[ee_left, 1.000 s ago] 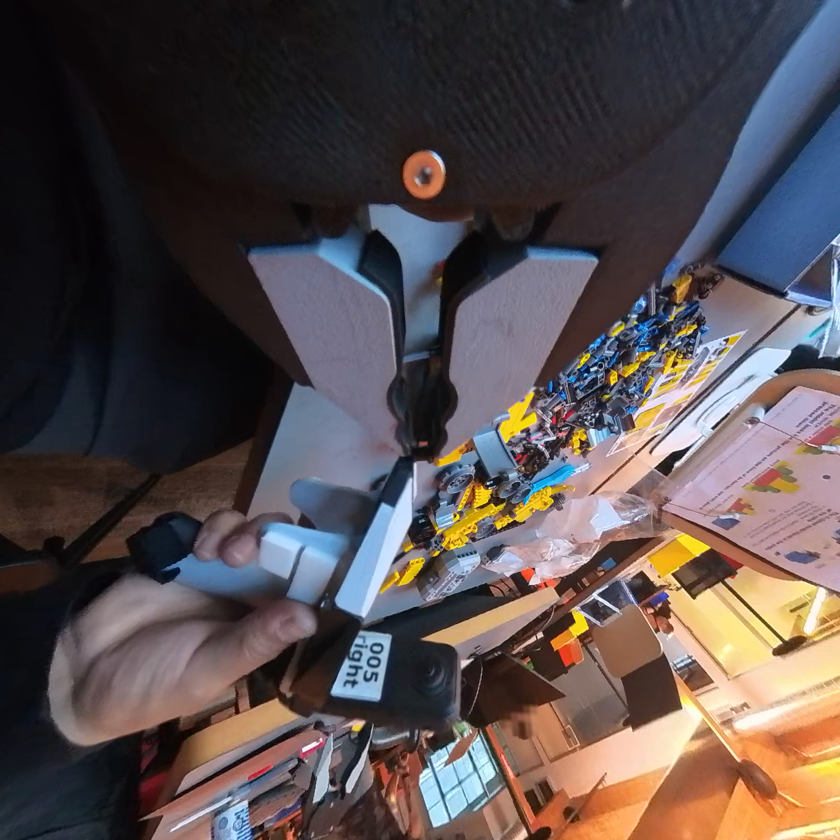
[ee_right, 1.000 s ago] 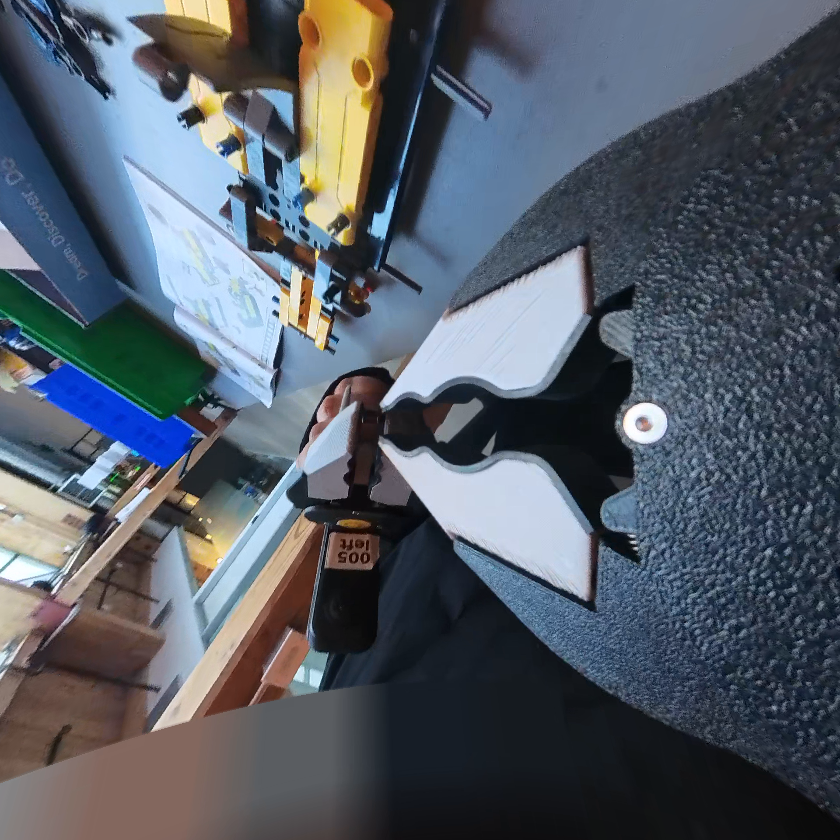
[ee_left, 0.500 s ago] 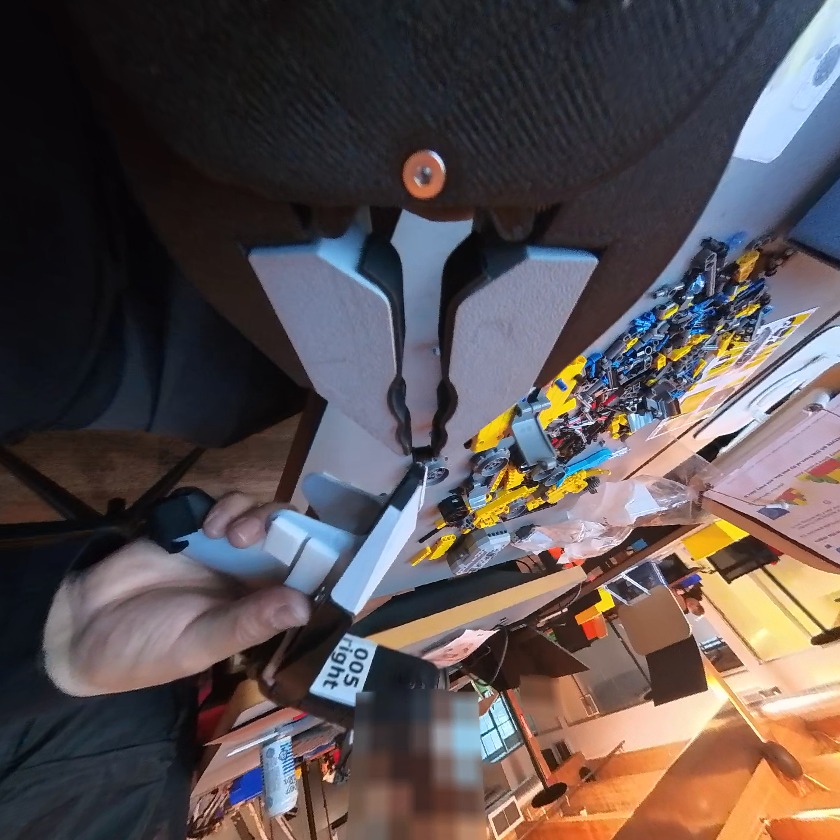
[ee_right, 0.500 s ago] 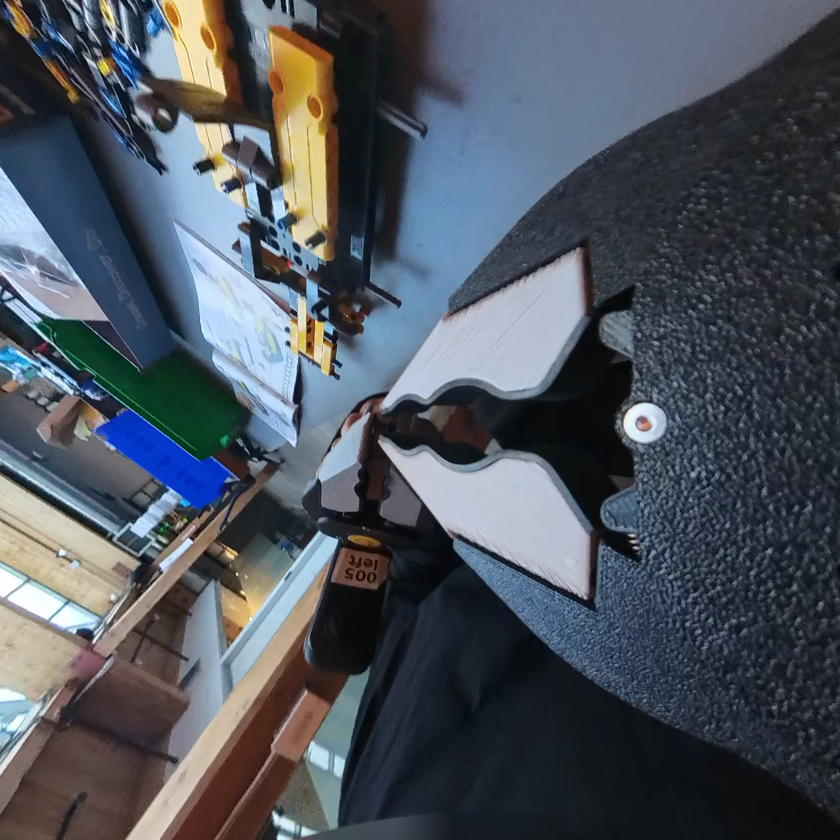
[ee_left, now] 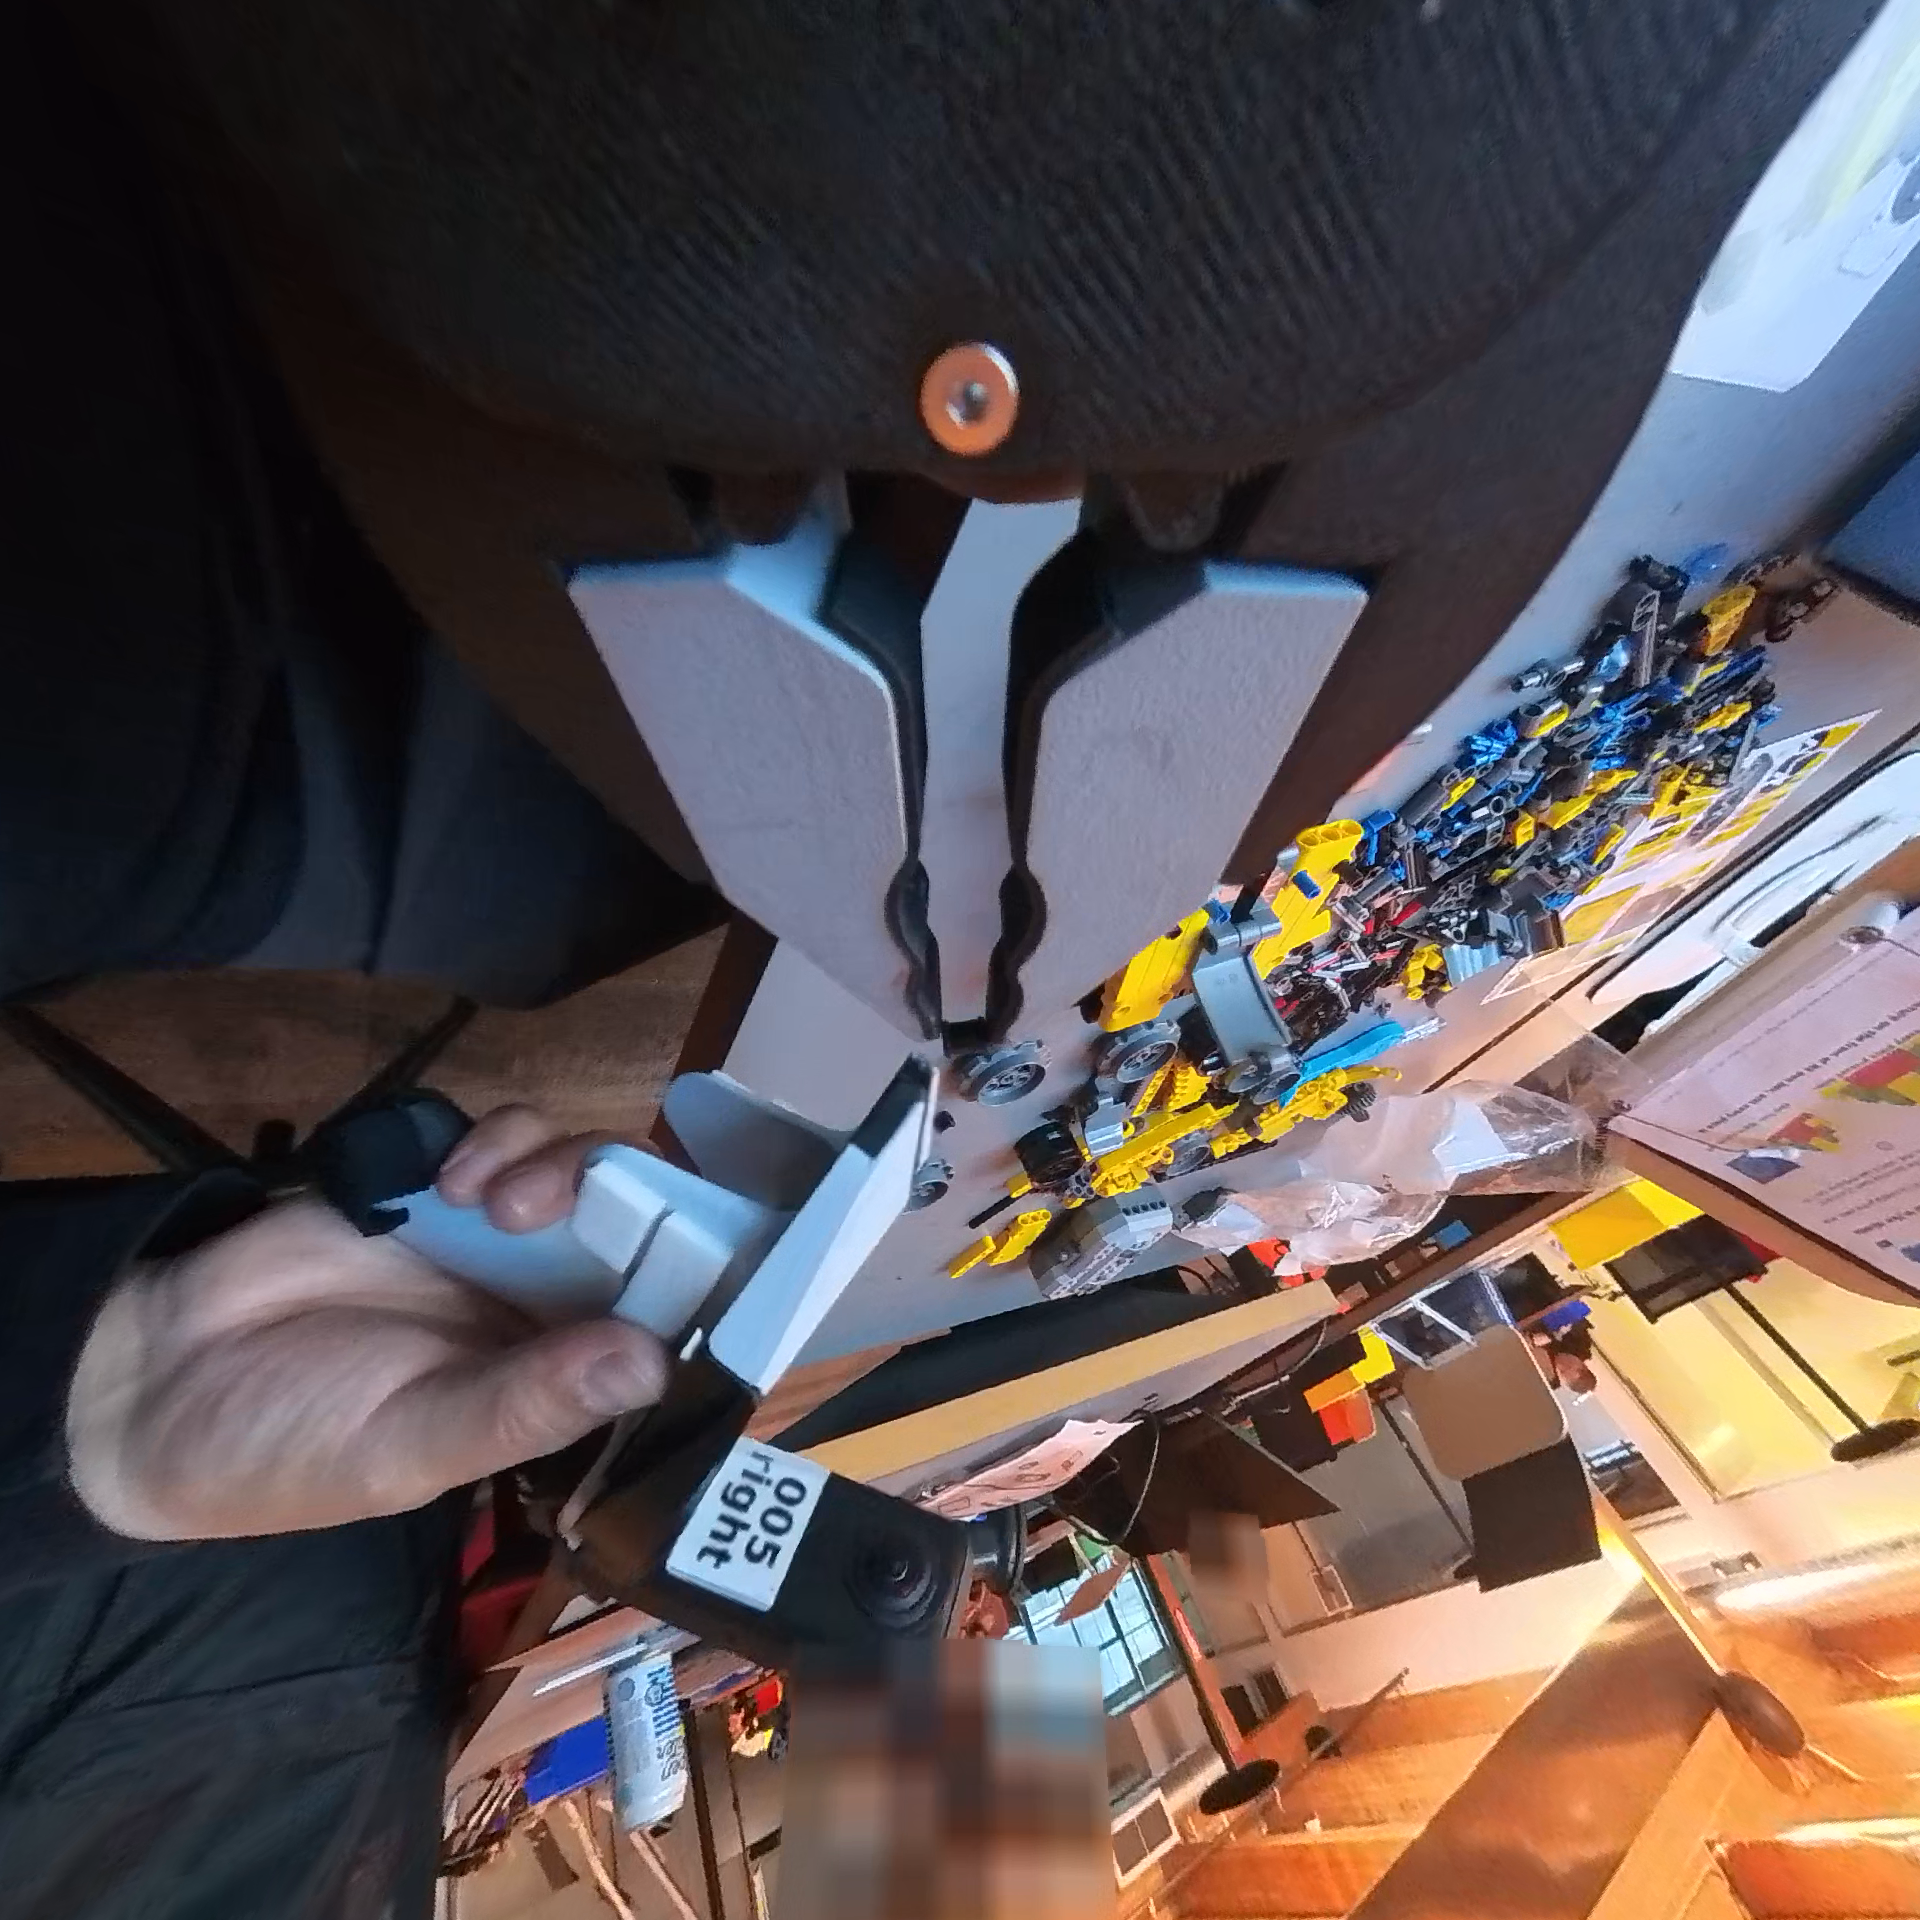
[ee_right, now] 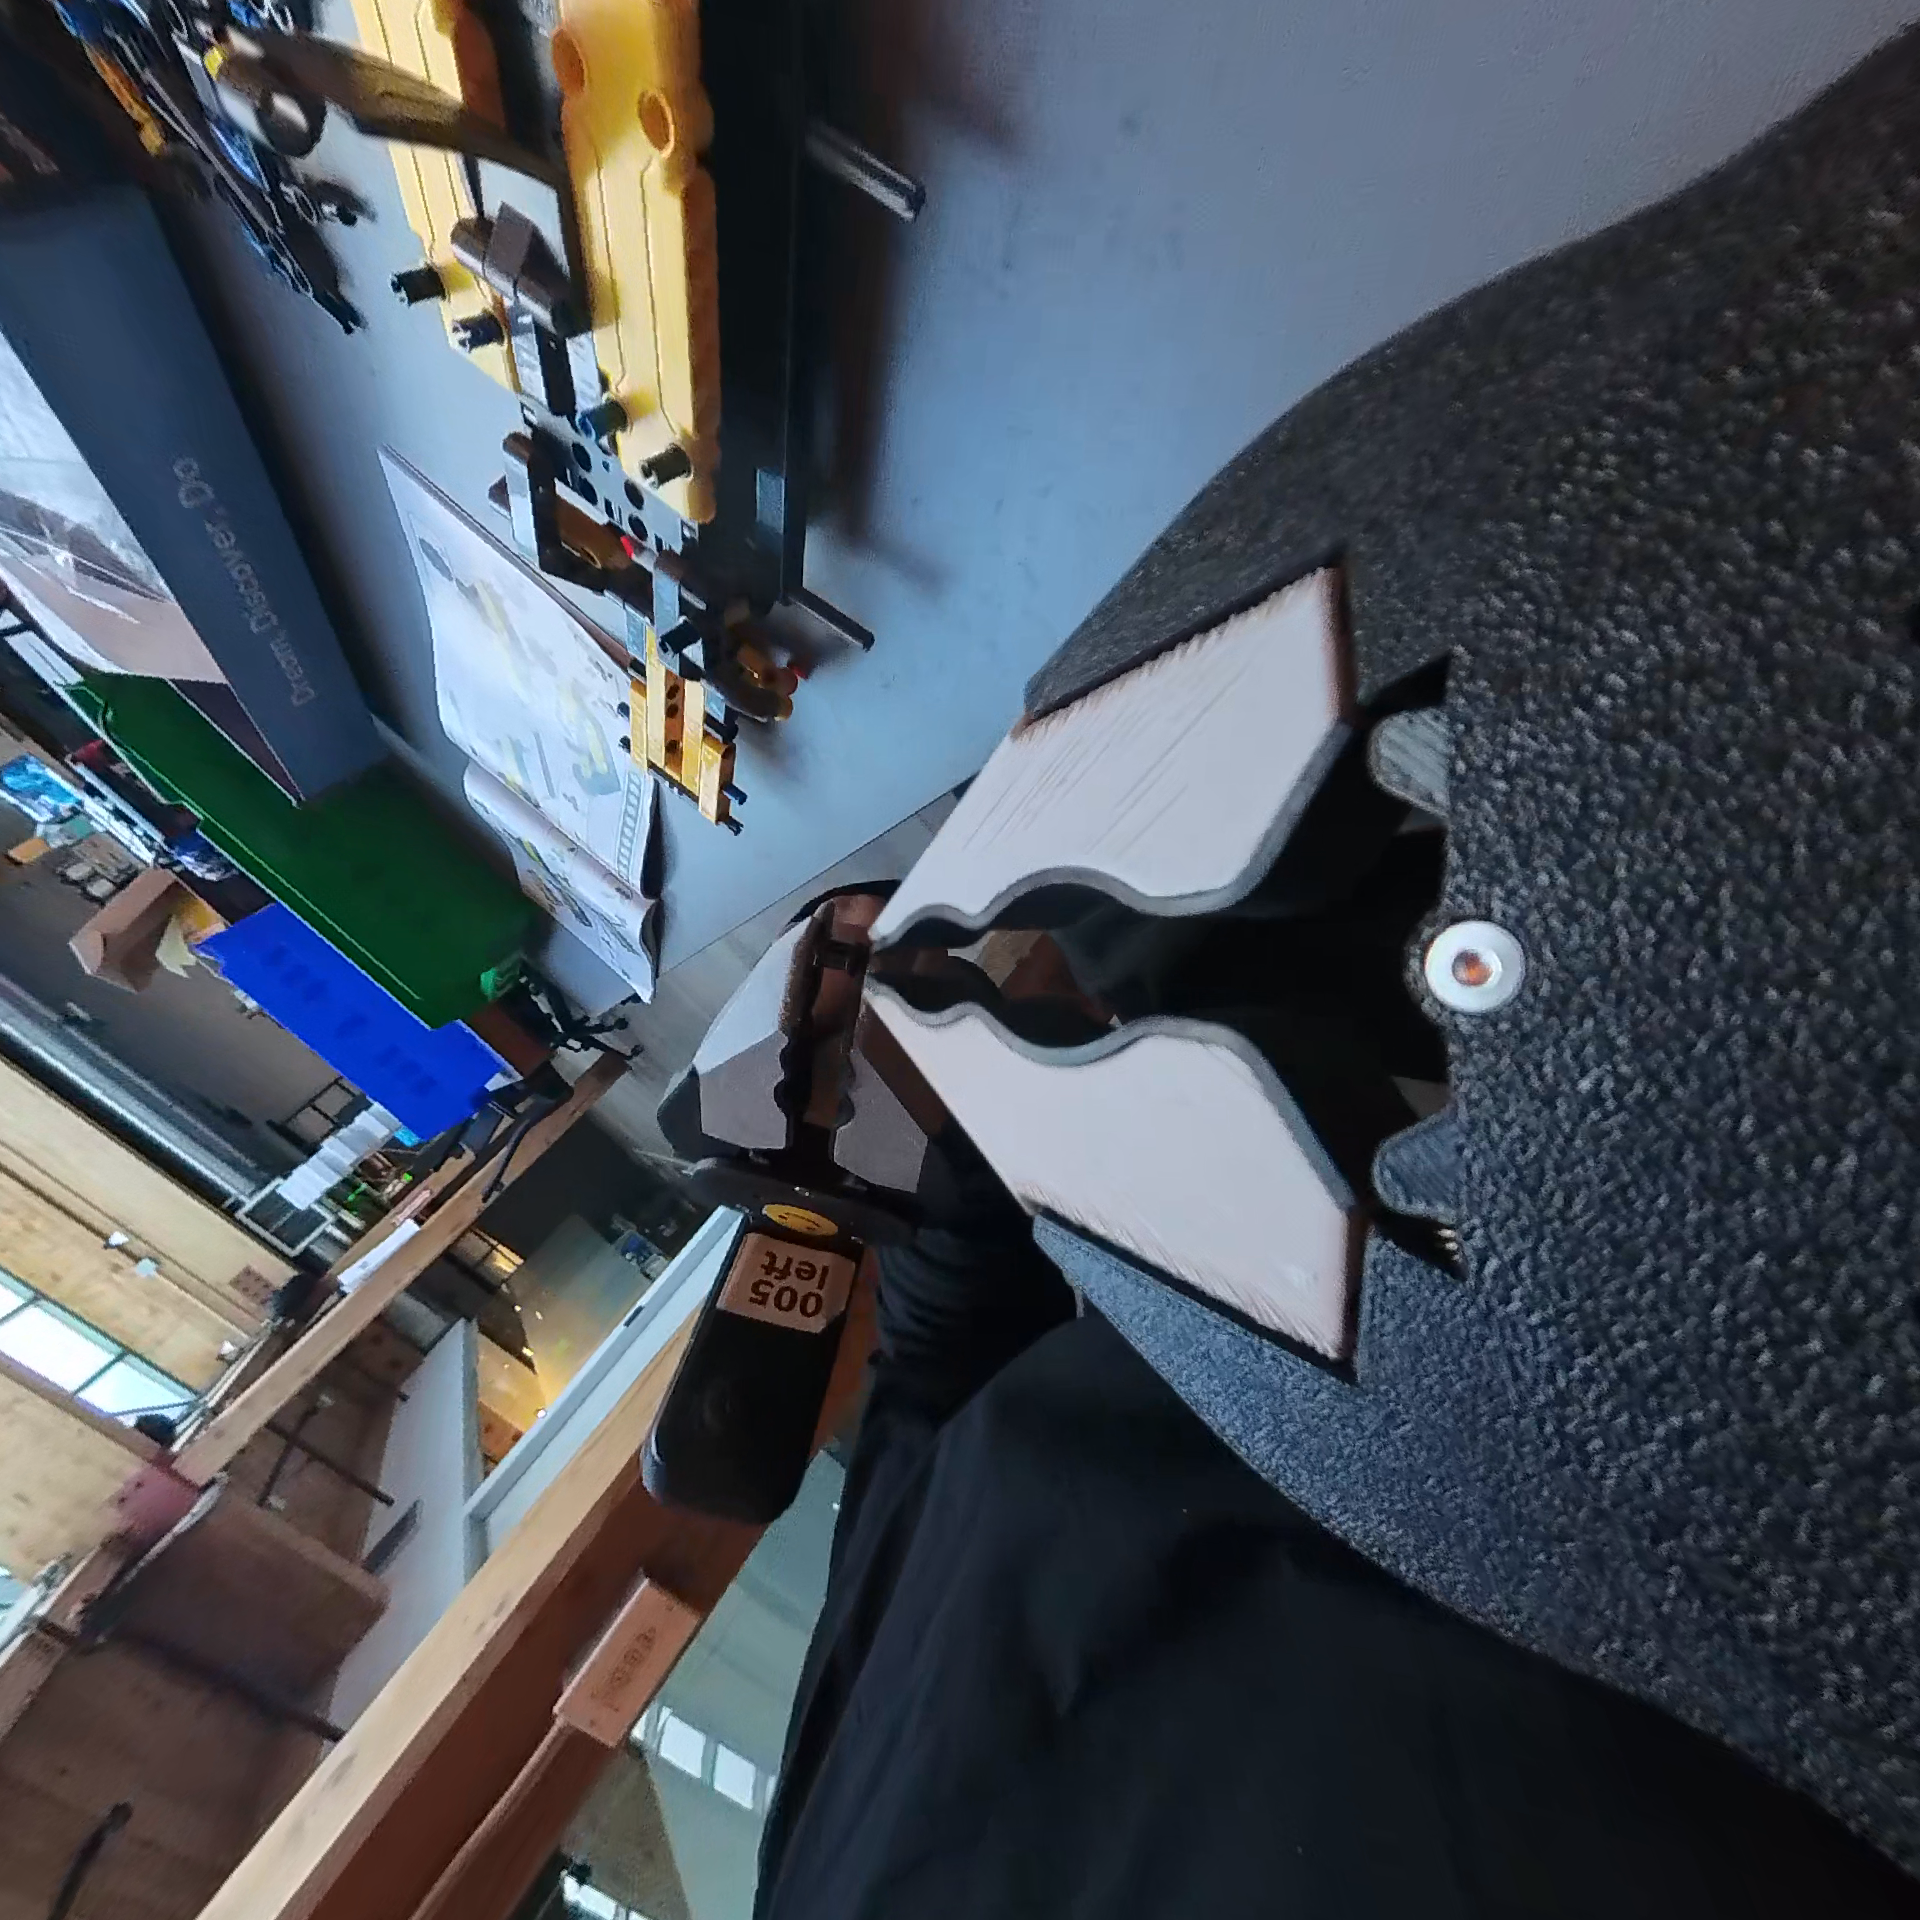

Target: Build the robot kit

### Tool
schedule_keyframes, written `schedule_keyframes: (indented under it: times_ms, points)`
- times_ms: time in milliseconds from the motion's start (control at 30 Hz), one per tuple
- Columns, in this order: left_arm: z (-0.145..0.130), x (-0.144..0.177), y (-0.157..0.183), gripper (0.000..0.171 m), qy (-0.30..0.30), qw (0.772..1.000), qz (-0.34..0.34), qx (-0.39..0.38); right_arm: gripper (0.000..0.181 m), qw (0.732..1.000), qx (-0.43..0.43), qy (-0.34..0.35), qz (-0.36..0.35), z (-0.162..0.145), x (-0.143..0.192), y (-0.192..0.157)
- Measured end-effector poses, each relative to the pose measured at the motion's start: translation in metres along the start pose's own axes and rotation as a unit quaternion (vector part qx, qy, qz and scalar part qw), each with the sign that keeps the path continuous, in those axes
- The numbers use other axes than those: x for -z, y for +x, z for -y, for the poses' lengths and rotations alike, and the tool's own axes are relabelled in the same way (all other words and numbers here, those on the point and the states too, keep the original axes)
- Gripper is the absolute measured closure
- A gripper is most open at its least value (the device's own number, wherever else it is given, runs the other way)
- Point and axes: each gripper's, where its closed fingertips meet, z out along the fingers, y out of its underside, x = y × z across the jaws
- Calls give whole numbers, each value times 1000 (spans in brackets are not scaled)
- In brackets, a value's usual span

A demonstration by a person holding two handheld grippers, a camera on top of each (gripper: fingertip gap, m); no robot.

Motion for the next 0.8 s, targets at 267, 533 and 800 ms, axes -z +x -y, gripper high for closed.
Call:
schedule_keyframes:
  times_ms: [267, 533, 800]
  points:
    - [-1, -2, 3, 167, -2, 1000, -10, 6, 178, 1000, 1, -20, 7, 4, 0, 0]
    - [7, 1, 0, 167, 14, 1000, 1, -18, 174, 998, -34, -24, 43, 4, -7, -5]
    - [10, 3, -2, 167, 13, 997, 19, -67, 171, 996, -59, -17, 63, 6, -9, -5]
